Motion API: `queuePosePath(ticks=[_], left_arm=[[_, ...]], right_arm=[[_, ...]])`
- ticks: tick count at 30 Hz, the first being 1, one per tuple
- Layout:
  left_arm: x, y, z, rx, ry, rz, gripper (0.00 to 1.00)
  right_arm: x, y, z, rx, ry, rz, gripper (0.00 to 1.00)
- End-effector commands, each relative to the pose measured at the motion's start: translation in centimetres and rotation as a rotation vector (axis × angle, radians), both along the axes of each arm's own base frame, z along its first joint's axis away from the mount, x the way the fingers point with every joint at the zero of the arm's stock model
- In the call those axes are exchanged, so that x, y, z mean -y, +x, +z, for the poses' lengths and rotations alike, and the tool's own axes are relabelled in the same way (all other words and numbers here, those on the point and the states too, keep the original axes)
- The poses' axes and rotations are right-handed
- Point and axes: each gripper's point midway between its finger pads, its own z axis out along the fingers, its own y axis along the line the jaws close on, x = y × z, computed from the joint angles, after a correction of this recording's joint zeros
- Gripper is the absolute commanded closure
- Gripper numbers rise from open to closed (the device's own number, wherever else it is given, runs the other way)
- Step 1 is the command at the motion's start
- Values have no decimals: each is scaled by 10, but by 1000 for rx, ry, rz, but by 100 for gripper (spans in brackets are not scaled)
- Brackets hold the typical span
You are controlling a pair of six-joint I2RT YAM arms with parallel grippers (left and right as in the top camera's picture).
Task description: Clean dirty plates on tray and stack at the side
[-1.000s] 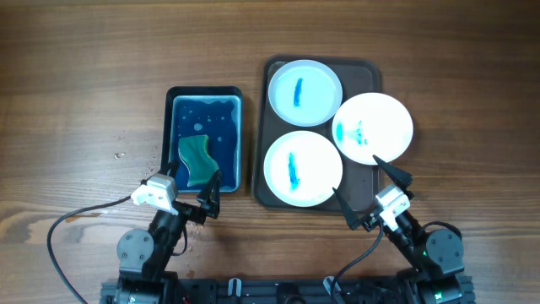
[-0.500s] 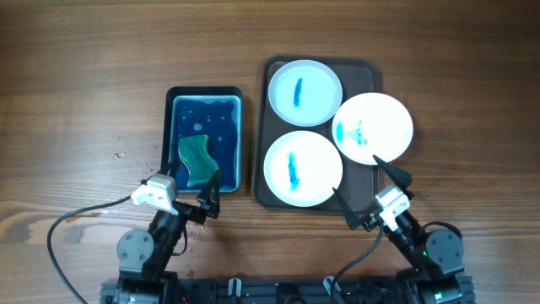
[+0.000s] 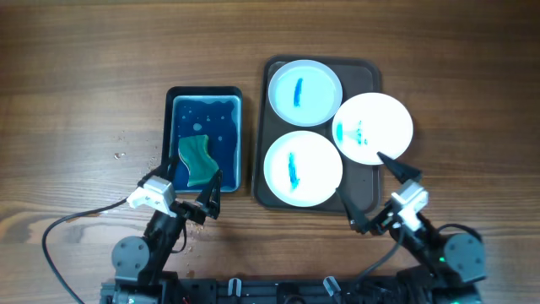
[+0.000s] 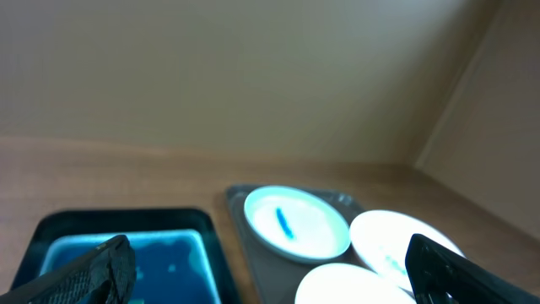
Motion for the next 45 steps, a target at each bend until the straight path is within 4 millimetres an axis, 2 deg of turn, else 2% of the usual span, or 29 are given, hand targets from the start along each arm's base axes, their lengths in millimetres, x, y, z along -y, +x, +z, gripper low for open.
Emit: queuePosePath(ticks=[1, 4, 6, 12, 15, 17, 20, 21, 22, 23, 25, 26, 27, 30, 34, 35, 36, 37, 38, 39, 42, 45], left_arm=[[3, -11, 46, 66, -6, -27, 0], [6, -9, 50, -98, -73, -43, 0], [14, -7, 53, -197, -64, -91, 0], [31, 11, 67, -520, -51, -168, 0], [32, 23, 64, -700, -43, -156, 0], [33, 34, 57, -793, -35, -149, 0], [35, 45, 37, -881, 32, -166, 0], [35, 47, 29, -907, 46, -170, 0], [36, 48, 22, -939, 39, -171, 0], [37, 49, 16, -971, 33, -174, 0], [36, 49, 1, -1032, 43, -167, 0], [24, 55, -17, -1084, 81, -95, 0], [16, 57, -28, -1122, 97, -34, 0], [-11, 59, -62, -1262, 121, 163, 0], [-35, 52, -107, -1454, 128, 377, 1], [-34, 52, -119, -1497, 120, 391, 4], [-32, 53, -127, -1521, 118, 385, 12], [-28, 53, -136, -1553, 114, 367, 23], [-24, 54, -149, -1593, 111, 352, 43], [-21, 53, -159, -1624, 106, 338, 51], [-15, 53, -186, -1697, 100, 313, 64], [-14, 51, -207, -1746, 113, 313, 90]], right_arm=[[-4, -2, 43, -120, 49, 28, 0], [-7, 9, 61, -247, 15, 23, 0], [-9, 18, 69, -333, -8, 19, 0], [-18, 48, 81, -508, -147, 30, 0], [-21, 61, 74, -617, -122, 18, 0], [-22, 64, 59, -723, -85, -2, 0], [-23, 68, 37, -840, -76, -21, 0], [-22, 68, 28, -887, -77, -32, 5], [-21, 68, 20, -928, -80, -44, 17], [-21, 67, 9, -991, -77, -58, 22], [-20, 63, -13, -1124, -74, -86, 23], [-19, 59, -34, -1242, -85, -110, 23], [-18, 57, -43, -1284, -99, -116, 23], [-19, 55, -62, -1373, -130, -124, 22], [-28, 57, -78, -1426, -152, -118, 26], [-30, 58, -79, -1431, -152, -120, 27], [-32, 59, -80, -1433, -152, -119, 28], [-35, 60, -81, -1428, -156, -112, 30], [-37, 61, -81, -1424, -153, -111, 31], [-38, 62, -81, -1422, -150, -122, 31], [-37, 64, -81, -1420, -149, -136, 32], [-36, 64, -82, -1427, -142, -143, 32]])
